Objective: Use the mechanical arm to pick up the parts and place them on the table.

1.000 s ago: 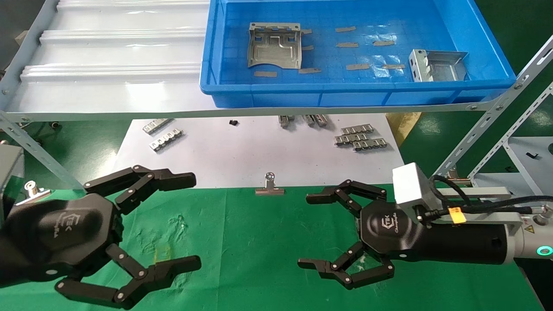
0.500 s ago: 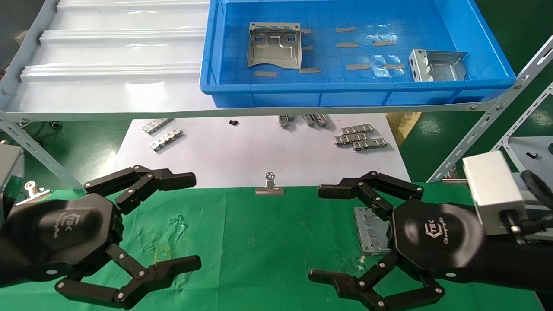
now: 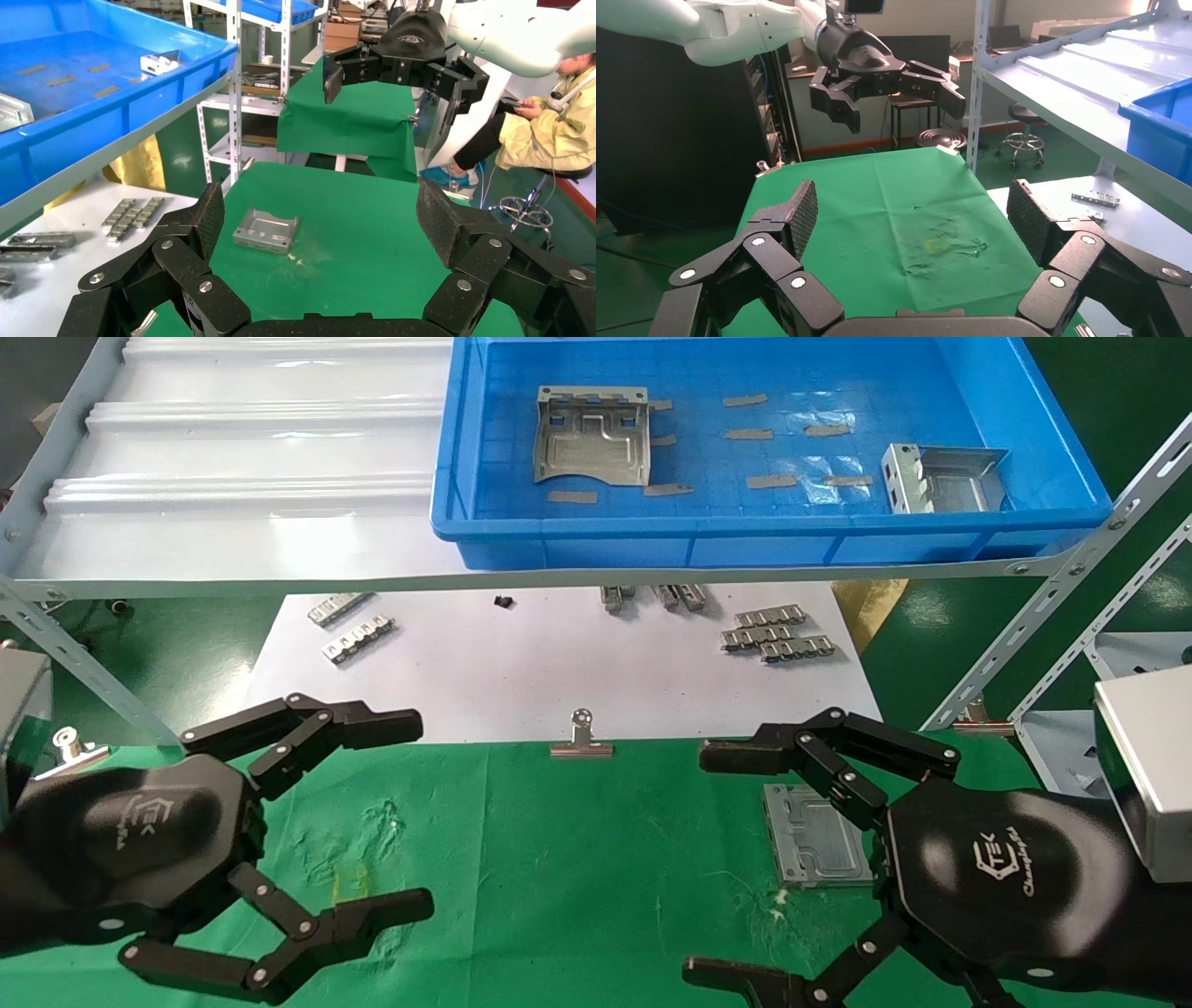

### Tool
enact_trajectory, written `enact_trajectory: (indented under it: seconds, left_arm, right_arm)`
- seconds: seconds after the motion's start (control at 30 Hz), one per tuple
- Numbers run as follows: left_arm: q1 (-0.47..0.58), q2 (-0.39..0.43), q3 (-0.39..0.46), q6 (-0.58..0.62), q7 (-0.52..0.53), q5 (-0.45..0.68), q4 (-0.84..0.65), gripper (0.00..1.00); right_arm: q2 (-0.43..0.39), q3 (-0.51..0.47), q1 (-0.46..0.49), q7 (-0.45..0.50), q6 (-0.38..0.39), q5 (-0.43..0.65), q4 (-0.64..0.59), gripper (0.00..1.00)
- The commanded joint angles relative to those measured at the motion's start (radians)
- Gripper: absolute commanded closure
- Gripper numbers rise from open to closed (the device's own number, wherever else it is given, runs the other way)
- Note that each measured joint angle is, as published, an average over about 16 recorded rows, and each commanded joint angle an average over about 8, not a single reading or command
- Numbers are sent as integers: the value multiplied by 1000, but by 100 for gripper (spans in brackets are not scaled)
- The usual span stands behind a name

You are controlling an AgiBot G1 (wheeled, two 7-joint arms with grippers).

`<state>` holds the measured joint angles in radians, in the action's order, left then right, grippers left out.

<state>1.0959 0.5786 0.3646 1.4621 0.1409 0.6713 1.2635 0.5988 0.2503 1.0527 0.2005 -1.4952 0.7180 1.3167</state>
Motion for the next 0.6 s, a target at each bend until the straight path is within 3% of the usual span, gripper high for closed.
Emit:
enact_trajectory:
  seconds: [0.03, 0.6]
  left_arm:
    - [0, 0, 0, 0, 0, 0, 0, 0]
    - [0, 0, 0, 0, 0, 0, 0, 0]
  right_arm:
    - [2, 4, 3, -3, 0, 1, -5, 0]
    - [10, 24, 17, -11, 0, 10, -27, 0]
